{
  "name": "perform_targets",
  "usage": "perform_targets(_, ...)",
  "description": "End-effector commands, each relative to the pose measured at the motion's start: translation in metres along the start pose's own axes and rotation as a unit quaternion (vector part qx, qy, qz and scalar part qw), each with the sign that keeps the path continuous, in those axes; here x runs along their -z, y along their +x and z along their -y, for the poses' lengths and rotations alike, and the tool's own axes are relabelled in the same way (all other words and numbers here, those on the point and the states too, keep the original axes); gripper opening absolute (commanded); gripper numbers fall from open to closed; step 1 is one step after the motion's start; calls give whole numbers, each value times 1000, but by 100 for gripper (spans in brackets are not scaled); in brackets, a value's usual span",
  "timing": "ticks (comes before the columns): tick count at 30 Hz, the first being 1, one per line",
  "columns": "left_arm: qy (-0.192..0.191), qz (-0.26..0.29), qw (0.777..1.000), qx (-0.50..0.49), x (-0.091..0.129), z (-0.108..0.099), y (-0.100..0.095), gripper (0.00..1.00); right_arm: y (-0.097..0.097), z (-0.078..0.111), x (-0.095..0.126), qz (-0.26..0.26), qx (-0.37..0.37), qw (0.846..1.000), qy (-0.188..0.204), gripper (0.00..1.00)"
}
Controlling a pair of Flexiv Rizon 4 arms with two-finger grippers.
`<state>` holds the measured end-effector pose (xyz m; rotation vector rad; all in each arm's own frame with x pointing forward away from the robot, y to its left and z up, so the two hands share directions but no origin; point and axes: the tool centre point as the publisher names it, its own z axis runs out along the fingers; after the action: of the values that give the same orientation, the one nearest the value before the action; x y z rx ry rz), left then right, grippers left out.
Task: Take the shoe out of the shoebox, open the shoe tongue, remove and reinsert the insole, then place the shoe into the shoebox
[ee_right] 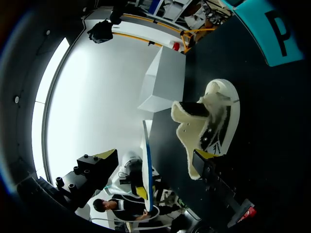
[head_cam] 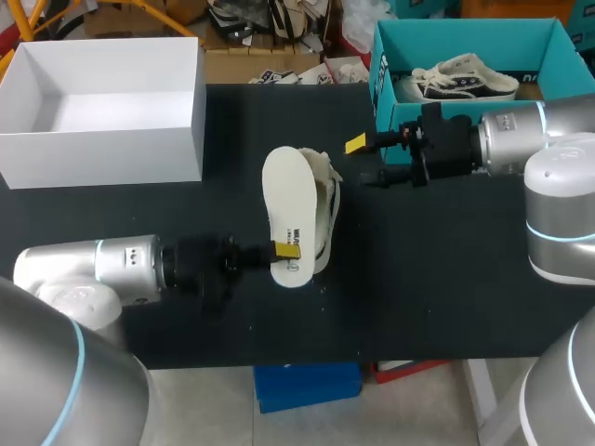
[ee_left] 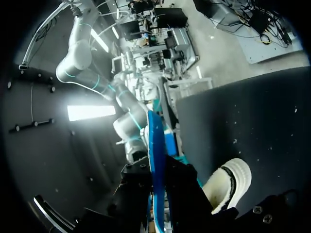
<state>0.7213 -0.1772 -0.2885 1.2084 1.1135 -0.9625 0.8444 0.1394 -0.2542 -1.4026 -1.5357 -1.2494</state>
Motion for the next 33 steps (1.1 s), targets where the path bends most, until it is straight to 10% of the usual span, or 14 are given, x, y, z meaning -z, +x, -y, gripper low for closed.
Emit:
perform_targets(1,4,2,1000,0,-16,-20,12,0,0,1,-1,0,0,1000,-1,100)
perform_targets(33,-1,2,1000,-6,-22,-47,17,0,5,-3,-26,-20,9,999,25,100)
